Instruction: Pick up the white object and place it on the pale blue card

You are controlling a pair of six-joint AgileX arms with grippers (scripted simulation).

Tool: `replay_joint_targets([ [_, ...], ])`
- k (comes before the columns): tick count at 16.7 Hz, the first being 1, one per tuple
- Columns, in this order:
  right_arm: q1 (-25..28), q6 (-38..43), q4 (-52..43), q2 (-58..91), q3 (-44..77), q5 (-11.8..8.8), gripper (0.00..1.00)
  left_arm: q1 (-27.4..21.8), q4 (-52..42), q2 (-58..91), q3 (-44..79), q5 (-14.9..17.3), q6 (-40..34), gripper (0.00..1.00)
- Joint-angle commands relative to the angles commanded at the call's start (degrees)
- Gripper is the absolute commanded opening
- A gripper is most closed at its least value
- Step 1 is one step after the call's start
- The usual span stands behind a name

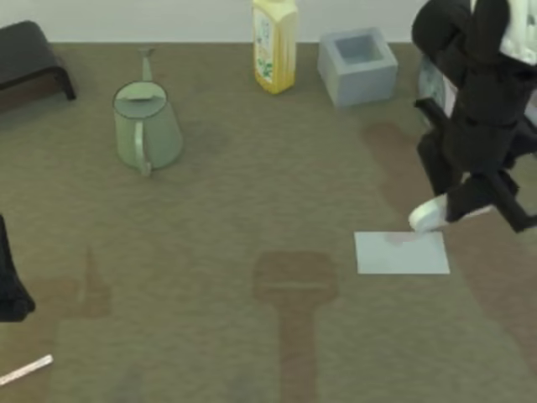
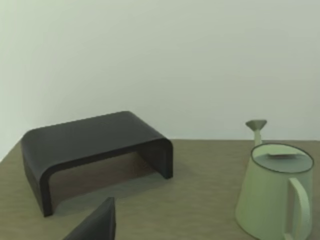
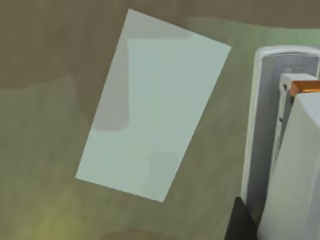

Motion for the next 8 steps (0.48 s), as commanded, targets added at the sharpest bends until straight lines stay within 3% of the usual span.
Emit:
replay_joint_targets([
  [4, 1.77, 16.05, -1.59, 3.47, 6.55, 0.07, 0.0, 0.0, 0.0, 0.0, 0.0, 0.0, 0.0, 1.0],
  [8, 2.5, 22.54, -1.87, 4.42, 9.33, 0.13, 0.0, 0.0, 0.0, 0.0, 0.0, 0.0, 0.0, 1.0],
])
